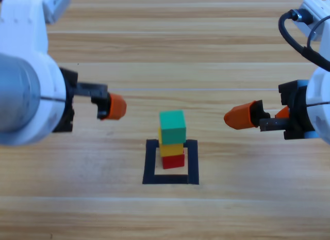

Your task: Stack the blocks in the rectangular block: red at the bottom, yellow in the middle, green on top

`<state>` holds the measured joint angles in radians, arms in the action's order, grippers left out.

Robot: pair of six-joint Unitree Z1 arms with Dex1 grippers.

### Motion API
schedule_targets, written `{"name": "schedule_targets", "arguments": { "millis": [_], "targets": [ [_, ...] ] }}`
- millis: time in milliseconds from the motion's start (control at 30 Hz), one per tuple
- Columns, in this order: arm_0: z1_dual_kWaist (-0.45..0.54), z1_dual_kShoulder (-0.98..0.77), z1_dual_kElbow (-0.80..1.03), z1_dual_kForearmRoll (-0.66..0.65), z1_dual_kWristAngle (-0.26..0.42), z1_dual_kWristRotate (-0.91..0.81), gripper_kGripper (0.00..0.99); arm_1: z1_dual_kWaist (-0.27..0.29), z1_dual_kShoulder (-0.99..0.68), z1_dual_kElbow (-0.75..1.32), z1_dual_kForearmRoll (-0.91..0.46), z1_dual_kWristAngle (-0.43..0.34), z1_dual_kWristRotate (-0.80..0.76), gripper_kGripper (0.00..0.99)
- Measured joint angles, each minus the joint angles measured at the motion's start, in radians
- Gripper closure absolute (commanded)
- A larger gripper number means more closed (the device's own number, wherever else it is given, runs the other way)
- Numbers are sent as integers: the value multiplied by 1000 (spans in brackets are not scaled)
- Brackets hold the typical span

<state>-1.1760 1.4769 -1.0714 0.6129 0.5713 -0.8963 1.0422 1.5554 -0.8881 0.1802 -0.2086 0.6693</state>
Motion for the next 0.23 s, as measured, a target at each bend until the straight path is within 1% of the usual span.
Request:
{"name": "schedule_targets", "arguments": {
  "millis": [133, 233],
  "targets": [
    [0, 0, 52, -54, 0, 27, 0, 0, 0, 0, 0, 0, 0, 0],
    [0, 0, 63, -66, 0, 35, 0, 0, 0, 0, 0, 0, 0, 0]
  ]
}}
